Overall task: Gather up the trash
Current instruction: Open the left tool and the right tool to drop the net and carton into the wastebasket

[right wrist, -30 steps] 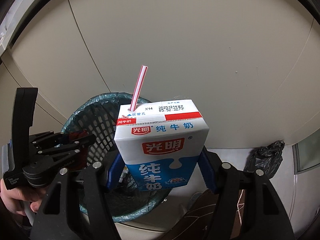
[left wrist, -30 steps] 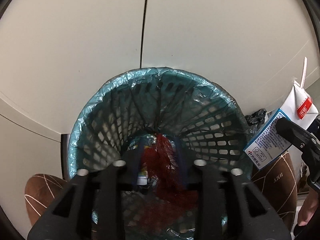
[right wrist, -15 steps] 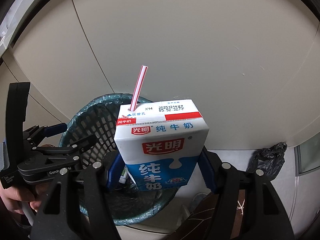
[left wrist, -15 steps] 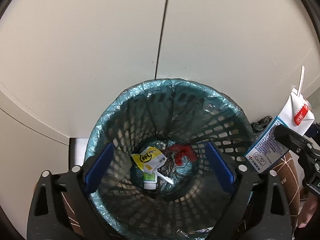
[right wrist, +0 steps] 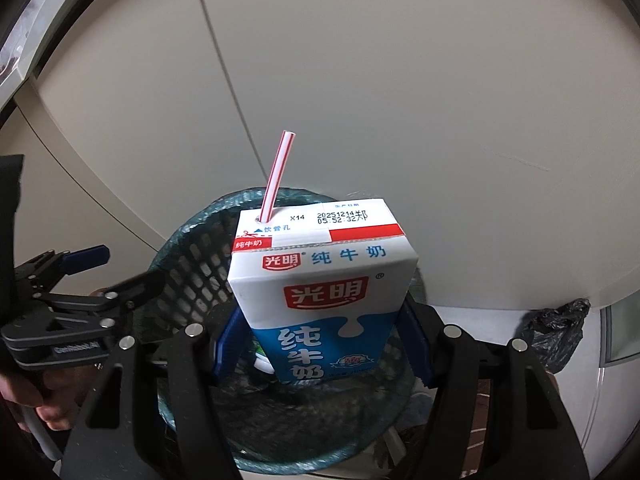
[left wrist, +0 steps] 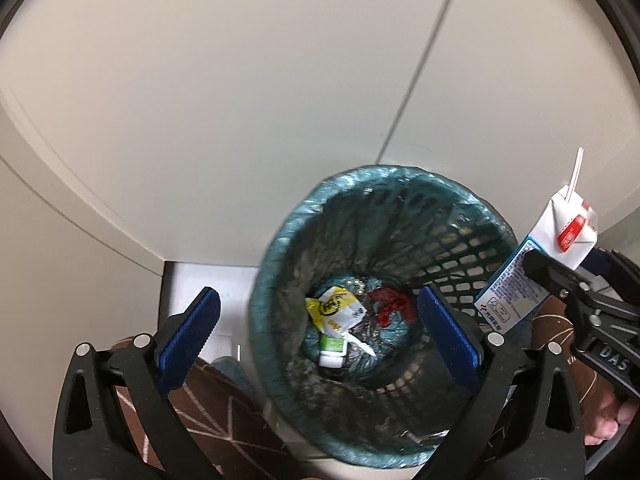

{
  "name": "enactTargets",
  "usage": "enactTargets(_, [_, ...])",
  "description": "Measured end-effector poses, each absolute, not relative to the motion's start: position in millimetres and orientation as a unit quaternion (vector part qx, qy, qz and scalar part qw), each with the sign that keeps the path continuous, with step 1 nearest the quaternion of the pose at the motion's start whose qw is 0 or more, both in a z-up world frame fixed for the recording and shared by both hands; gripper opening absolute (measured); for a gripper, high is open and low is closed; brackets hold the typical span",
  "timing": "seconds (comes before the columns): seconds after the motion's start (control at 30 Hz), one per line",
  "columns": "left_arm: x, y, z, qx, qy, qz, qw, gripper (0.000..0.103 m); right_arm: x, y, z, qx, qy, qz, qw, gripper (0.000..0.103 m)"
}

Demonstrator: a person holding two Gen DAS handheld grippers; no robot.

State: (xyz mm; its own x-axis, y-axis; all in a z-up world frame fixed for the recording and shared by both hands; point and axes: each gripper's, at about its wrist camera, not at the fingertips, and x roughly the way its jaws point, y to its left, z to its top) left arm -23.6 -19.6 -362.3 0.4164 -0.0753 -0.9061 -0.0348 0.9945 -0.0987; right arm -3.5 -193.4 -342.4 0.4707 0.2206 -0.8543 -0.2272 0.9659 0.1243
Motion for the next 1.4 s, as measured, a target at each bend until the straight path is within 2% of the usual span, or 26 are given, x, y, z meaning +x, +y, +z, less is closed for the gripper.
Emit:
enactTargets(0.2, [-26,-6,-361,-0.055,0.542,0.005,0.839,0.097,-2,-179,-349,-0.01,0.505,0.145,0.851,0.064])
enactTargets(0.4, [-25,-5,-360,-0.056,0.544,0.008,0.837,0.097,-7,-180,-344,-0.009,0.501,0.145,0.853,0.082])
enactTargets(0.63, [-25,-6,-342,-0.059,0.528,0.003,0.847,0.097,-10,-189,-332,-0.013,0.489,0.126,0.863,0.089])
enactTargets(0.83, [-30,-10,-308,-0.057,0.5,0.0,0.864,0.097,-10,-209,-293,-0.002,0.453,0.106,0.885,0.092])
enactTargets(1.4, [-20,-22,-173,-0.052,0.4,-0.008,0.915,0.097,-3,-239,-154,-0.013,0.33,0.1,0.938,0.094])
